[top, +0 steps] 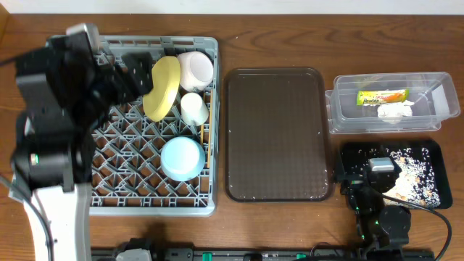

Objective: Sort waste into correct bins and load items into the dishwasher rack

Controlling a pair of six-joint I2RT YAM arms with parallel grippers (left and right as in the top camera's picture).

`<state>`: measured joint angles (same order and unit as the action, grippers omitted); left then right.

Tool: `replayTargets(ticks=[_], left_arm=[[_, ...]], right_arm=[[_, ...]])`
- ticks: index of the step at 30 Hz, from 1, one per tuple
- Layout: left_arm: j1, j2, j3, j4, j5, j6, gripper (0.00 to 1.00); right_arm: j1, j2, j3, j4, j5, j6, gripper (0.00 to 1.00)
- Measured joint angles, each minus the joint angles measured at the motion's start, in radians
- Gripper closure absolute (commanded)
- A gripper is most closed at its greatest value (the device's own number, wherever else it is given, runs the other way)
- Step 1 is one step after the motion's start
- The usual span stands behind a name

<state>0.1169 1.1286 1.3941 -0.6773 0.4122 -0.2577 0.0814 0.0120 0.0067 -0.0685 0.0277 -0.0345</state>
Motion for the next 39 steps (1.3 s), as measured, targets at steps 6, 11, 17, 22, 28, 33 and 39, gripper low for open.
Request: replayTargets(ticks=[6, 11, 17, 22, 28, 33, 39], left_arm=[[0.000, -0.216, -0.216, 0.004, -0.044, 0.001, 0.07], [0.000, -0.430, -0.434, 0.003, -0.086, 0.001, 0.07], [-0.004, -0.705, -0.683, -0.002, -0.104, 0.003, 0.07], [-0.037, -0.880, -0.838, 0.085, -0.105, 0.003, 0.07], [-0.068, -1.037, -1.025, 0.442, -0.105, 0.003, 0.07], [-0.074, -1.114, -1.172, 0.843, -0.105, 0.003, 0.07], [-0.075, -1.118, -1.269, 1.006, -0.113, 0.003, 0.07]], right_arm=[[0.000, 0.000, 0.000, 0.000, -0.002, 0.000, 0.01], [0.000, 0.000, 0.000, 0.000, -0.003, 0.000, 0.01], [0.000, 0.000, 0.000, 0.000, -0.003, 0.000, 0.01], [0.000, 0.000, 0.000, 0.000, -0.003, 0.000, 0.01], [0.000, 0.000, 0.000, 0.000, -0.003, 0.000, 0.01], [0.000, 0.000, 0.000, 0.000, -0.003, 0.000, 0.01], [0.000, 0.000, 0.000, 0.000, -0.003, 0.000, 0.01]])
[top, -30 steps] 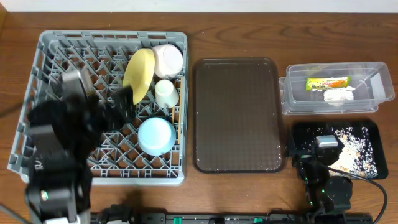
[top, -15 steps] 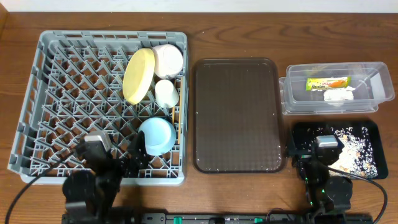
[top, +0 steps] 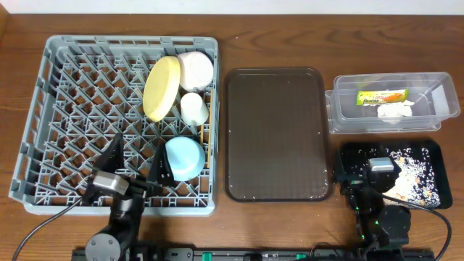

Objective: Sort waste into correct bins and load items into the dishwasher rack

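The grey dishwasher rack (top: 72, 109) at the left holds a yellow plate (top: 161, 87) on edge, a white cup (top: 196, 69), a smaller white cup (top: 193, 107) and a light blue bowl (top: 183, 157). My left gripper (top: 136, 159) is low over the rack's near edge, just left of the blue bowl. It is open, with its fingers spread wide and nothing between them. My right gripper (top: 366, 177) sits folded at the near right, beside the black tray (top: 428, 156); its jaws are not readable from above.
A bare brown serving tray (top: 275, 134) lies in the middle. At the right, a clear plastic bin (top: 341, 109) contains a green wrapper (top: 382, 96) and crumpled white paper (top: 395, 111). The black tray has crumbs scattered in it. A thin wooden stick (top: 205, 141) lies by the rack's right wall.
My left arm was raised over the rack's far left part, next to the yellow plate. It is now drawn back to the rack's near edge, open. The right arm and the dishes are unchanged.
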Controlling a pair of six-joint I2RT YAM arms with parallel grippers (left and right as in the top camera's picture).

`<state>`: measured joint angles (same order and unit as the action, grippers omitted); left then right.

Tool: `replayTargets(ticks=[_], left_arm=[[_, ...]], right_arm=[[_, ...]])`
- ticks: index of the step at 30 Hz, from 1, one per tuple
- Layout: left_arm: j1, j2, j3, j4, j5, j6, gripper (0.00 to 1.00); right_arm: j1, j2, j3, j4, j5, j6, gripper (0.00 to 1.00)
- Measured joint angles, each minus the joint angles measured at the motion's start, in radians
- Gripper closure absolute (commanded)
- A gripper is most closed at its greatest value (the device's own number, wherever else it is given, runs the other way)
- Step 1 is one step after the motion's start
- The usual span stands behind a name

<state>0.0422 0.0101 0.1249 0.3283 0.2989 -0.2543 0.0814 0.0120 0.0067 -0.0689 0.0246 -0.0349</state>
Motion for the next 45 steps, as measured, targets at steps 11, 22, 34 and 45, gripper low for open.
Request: replayTargets(ticks=[11, 22, 34, 45], left_arm=[[-0.026, 0.000, -0.119, -0.082, -0.117, 0.000, 0.07], [-0.027, 0.001, -0.109, -0.352, -0.225, 0.162, 0.07], [-0.031, 0.001, -0.106, -0.357, -0.254, 0.207, 0.07], [-0.031, 0.001, -0.106, -0.357, -0.254, 0.207, 0.07]], right_arm=[[0.000, 0.000, 0.000, 0.000, 0.000, 0.000, 0.01], [0.000, 0.000, 0.000, 0.000, 0.000, 0.000, 0.01], [0.000, 0.000, 0.000, 0.000, 0.000, 0.000, 0.01], [0.000, 0.000, 0.000, 0.000, 0.000, 0.000, 0.01]])
